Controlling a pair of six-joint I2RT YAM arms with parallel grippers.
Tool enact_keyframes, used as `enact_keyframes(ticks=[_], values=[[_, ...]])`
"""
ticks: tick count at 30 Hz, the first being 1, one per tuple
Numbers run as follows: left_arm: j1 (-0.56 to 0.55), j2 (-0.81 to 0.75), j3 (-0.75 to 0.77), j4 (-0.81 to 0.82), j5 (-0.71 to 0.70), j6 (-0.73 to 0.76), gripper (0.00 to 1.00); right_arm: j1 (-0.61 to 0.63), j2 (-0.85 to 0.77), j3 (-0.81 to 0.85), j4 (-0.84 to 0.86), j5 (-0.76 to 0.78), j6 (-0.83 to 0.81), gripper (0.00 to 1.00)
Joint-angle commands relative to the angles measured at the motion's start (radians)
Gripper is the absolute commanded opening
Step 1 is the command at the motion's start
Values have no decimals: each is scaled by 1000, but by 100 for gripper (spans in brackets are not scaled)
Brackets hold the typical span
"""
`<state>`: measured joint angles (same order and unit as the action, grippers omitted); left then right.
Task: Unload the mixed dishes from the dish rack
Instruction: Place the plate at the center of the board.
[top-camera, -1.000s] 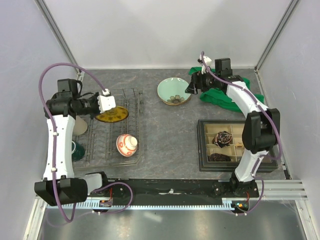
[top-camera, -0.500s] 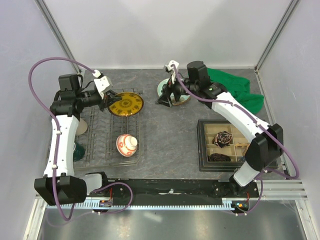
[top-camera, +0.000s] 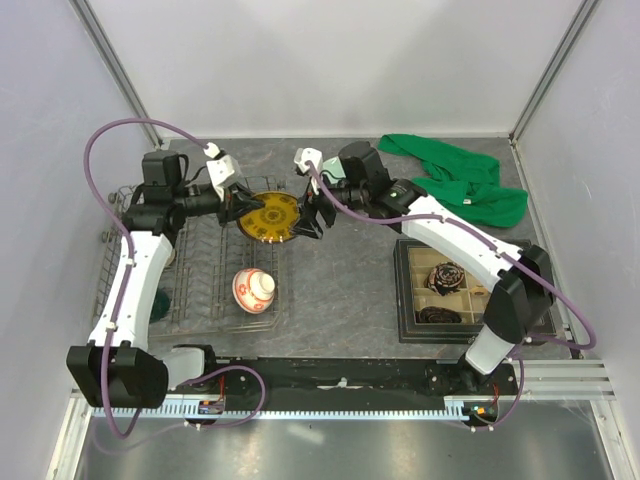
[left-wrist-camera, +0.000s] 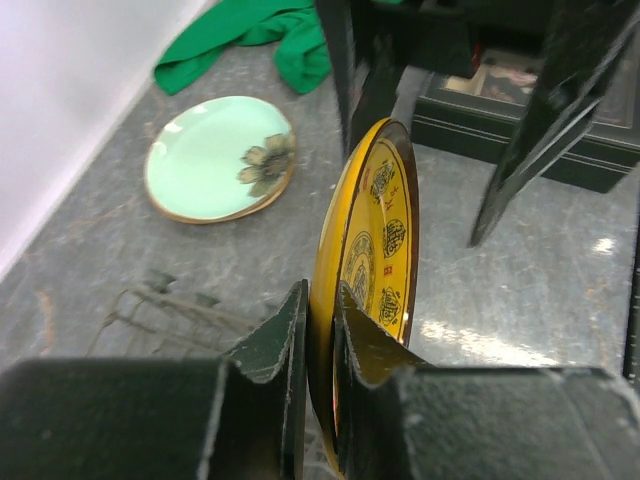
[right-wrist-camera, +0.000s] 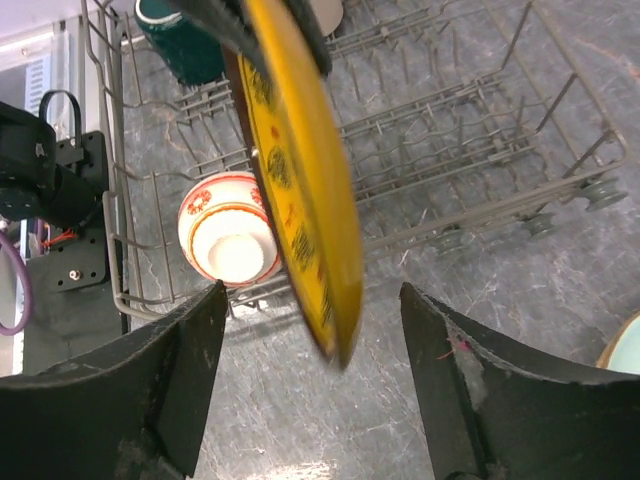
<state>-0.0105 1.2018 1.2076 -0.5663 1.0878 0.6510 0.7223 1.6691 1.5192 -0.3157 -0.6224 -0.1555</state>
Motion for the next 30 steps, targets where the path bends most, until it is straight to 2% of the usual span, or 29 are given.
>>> enact_keyframes(ticks=[1, 2, 7, 8, 10, 11, 13, 14, 16, 17, 21, 26, 30], values=[[-48, -1, -26, 52, 61, -42, 1, 28, 27, 48, 0, 24, -24, 72], [-54, -2, -31, 51, 63, -37, 2, 31, 29, 49, 0, 26, -26, 63], [-69, -8, -48, 52, 55, -30, 2, 40, 32, 45, -2, 47, -32, 31], [-71, -10, -51, 52, 49, -28, 2, 40, 34, 42, 0, 49, -32, 19], [-71, -16, -59, 52, 40, -19, 1, 40, 32, 38, -2, 53, -32, 9], [-71, -19, -63, 52, 31, -14, 2, 40, 31, 36, 1, 56, -32, 0], [-71, -27, -72, 51, 17, -4, 9, 40, 31, 30, 0, 65, -33, 0], [-71, -28, -75, 51, 3, -1, 18, 40, 31, 24, 0, 79, -36, 0], [-71, -33, -77, 51, -15, 1, 29, 39, 27, 21, 0, 92, -38, 0], [-71, -42, -75, 49, -35, 1, 40, 39, 27, 18, 0, 107, -42, 0], [-69, -61, -63, 63, -77, -8, 65, 29, 34, 18, 1, 150, -44, 0], [-65, -105, -75, 114, -134, -40, 80, -67, 84, 74, 0, 156, 28, 0], [-63, -127, -97, 124, -157, -39, 82, -190, 161, 142, 1, 106, 135, 0]])
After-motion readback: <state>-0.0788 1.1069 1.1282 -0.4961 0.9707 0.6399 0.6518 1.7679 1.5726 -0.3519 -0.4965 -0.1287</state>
